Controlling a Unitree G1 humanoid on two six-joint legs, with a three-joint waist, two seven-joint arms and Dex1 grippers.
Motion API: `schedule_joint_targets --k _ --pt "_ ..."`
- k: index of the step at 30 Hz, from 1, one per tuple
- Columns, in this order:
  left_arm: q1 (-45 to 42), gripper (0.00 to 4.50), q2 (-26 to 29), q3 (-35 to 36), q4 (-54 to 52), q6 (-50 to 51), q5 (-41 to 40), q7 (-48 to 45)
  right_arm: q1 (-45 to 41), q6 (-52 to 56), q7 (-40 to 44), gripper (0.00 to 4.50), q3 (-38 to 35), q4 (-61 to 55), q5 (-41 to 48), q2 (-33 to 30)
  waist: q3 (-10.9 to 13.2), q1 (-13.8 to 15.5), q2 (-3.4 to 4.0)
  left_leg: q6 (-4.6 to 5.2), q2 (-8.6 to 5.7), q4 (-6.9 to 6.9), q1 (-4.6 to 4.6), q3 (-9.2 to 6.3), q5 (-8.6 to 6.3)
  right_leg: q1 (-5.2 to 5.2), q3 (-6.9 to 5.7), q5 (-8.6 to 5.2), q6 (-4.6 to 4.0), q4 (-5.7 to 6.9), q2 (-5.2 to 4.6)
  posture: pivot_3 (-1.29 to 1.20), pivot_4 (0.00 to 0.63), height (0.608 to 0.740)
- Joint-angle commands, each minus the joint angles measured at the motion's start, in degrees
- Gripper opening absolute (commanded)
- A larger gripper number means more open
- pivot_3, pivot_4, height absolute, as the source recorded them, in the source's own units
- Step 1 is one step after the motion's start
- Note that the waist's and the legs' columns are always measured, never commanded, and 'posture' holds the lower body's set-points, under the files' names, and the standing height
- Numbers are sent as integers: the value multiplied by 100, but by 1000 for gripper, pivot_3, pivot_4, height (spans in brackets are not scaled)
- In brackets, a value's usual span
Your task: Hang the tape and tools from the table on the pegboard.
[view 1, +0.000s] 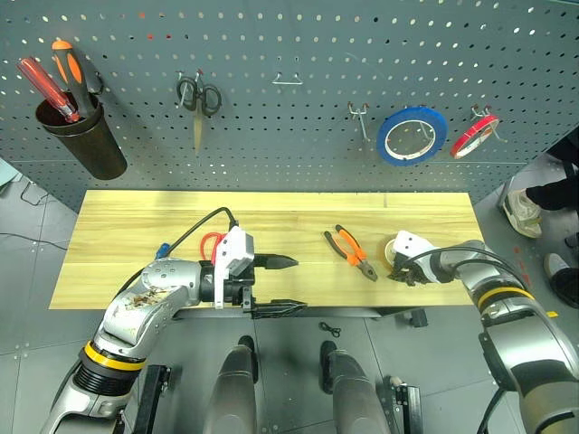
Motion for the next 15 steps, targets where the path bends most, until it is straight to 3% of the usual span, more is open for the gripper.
schedule_joint_targets --k 1,5,8,12,15 --pt "-36 4500 -64 104 -186 55 -152 43 243 -183 -96 247 -113 -75 -19 -166 -2 0 -2 0 0 1 0 0 0 1 0 0 0 0 0 103 354 740" --pt "-204 4500 -196 461 -103 411 -463 384 1001 -204 -24 247 -475 -1462 314 -540 -2 63 -1 -2 -6 0 -3 -2 1 1 -1 4 17 2 -2 96 336 740" --pt "-202 4500 -153 966 -204 908 -951 718 2278 144 -442 247 -1081 -4046 544 -873 -5 56 4 -2 -14 -1 -16 -6 2 -4 0 13 59 5 -8 93 311 740" --pt "-283 4500 -137 1838 -300 1755 -2079 1363 3477 557 -1353 247 -1884 -7113 417 -692 -14 -48 15 -4 -14 3 -22 -13 1 -19 1 -1 72 39 -6 94 293 740" --pt "-485 4500 -235 2425 -190 2269 -3131 2017 3537 426 -1900 247 -1842 -8320 -93 -486 -18 -122 10 -23 -15 12 -17 -18 12 -25 0 -4 72 73 -7 95 284 740"
